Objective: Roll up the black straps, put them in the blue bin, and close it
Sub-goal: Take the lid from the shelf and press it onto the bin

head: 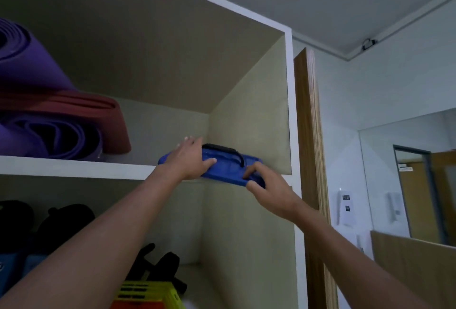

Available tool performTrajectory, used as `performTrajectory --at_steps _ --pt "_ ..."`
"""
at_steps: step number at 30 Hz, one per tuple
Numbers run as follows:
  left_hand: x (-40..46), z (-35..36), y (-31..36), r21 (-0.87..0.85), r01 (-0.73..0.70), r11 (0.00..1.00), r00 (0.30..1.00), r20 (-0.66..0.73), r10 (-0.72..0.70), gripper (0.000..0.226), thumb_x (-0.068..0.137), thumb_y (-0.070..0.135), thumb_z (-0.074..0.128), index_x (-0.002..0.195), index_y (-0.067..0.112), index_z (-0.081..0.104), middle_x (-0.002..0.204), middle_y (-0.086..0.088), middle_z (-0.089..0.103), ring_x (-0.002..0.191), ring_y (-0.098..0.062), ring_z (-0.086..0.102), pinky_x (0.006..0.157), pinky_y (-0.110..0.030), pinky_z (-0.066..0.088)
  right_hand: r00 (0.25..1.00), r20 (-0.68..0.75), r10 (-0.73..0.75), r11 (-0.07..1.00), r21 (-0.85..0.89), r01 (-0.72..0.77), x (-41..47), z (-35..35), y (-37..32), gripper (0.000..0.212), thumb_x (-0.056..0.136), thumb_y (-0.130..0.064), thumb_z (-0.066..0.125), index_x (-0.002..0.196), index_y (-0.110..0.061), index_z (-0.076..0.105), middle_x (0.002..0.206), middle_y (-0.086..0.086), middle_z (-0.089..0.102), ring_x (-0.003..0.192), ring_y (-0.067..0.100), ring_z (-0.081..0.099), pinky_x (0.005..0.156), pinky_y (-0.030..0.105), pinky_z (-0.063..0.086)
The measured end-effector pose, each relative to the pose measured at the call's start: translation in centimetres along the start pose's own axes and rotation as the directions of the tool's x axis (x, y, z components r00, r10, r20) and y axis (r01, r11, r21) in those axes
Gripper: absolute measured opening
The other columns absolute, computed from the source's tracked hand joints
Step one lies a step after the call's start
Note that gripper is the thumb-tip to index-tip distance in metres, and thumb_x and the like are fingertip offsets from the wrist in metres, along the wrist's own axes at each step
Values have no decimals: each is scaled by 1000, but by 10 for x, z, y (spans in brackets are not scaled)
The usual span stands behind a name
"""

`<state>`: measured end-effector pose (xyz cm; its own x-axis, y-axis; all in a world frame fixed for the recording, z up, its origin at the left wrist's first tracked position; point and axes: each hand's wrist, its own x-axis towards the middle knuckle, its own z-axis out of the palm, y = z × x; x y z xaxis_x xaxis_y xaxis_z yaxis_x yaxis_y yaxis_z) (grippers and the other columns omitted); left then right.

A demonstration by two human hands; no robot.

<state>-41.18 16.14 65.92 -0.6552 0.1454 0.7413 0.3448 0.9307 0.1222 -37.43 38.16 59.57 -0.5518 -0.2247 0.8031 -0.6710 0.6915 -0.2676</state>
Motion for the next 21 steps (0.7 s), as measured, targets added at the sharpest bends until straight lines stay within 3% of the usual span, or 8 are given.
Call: performTrajectory --at_steps 3,5,7,10,12,14,19,21 --pt "-1 5 7 0 55 998 998 -3 -55 75 86 54 56 144 14 30 151 -11 34 140 -28 30 112 -44 31 1000 18 -15 1000 25 15 -2 0 11 14 86 -35 54 96 -26 57 111 -3 59 89 13 58 78 36 51" --pt "-4 -1 16 43 94 995 995 -32 -93 72 81 57 60 134 14 39 139 -11 47 128 -31 43 100 -43 39 998 -57 -18 999 47 21 -2 1 17 12 92 -38 58 96 -27 57 101 -6 60 84 9 57 72 30 47" --pt "-9 -4 23 128 100 987 992 -95 -88 72 79 60 60 131 13 42 135 -13 49 125 -33 44 100 -42 38 993 -116 -15 997 71 24 -3 2 20 20 92 -43 59 105 -29 55 103 -7 60 90 6 58 76 26 47" --pt "-13 1 25 149 91 985 993 -83 -79 89 78 63 55 146 13 25 153 -18 27 140 -33 26 112 -44 24 998 -54 -17 1000 24 18 -10 5 21 44 90 -42 64 129 -32 45 122 -4 50 110 7 51 89 25 45" --pt "-15 3 24 151 79 985 997 -34 -75 102 77 66 55 152 17 7 160 -16 3 148 -31 4 117 -43 11 1000 -24 -14 999 29 15 -17 7 22 59 87 -38 68 137 -33 38 126 -4 44 113 7 48 89 21 44" --pt "-15 3 26 207 35 978 999 -33 -29 104 78 65 53 153 17 0 161 -15 -7 148 -30 -6 119 -43 3 1000 -17 -9 999 32 10 -21 10 23 69 86 -34 71 143 -32 32 130 -3 42 112 7 48 92 23 46" --pt "-18 16 29 215 -8 977 978 -201 52 61 98 27 40 151 10 14 160 -19 5 149 -29 1 121 -41 4 998 -62 20 999 45 -17 -19 17 19 67 91 -29 66 147 -24 30 136 -2 40 115 6 44 103 32 45" --pt "-24 24 21 203 8 979 965 -257 45 57 98 10 41 150 7 18 159 -19 12 148 -30 4 120 -40 4 994 -112 12 999 37 -8 -19 18 16 62 93 -28 63 146 -24 31 138 -1 40 114 5 42 104 33 43"
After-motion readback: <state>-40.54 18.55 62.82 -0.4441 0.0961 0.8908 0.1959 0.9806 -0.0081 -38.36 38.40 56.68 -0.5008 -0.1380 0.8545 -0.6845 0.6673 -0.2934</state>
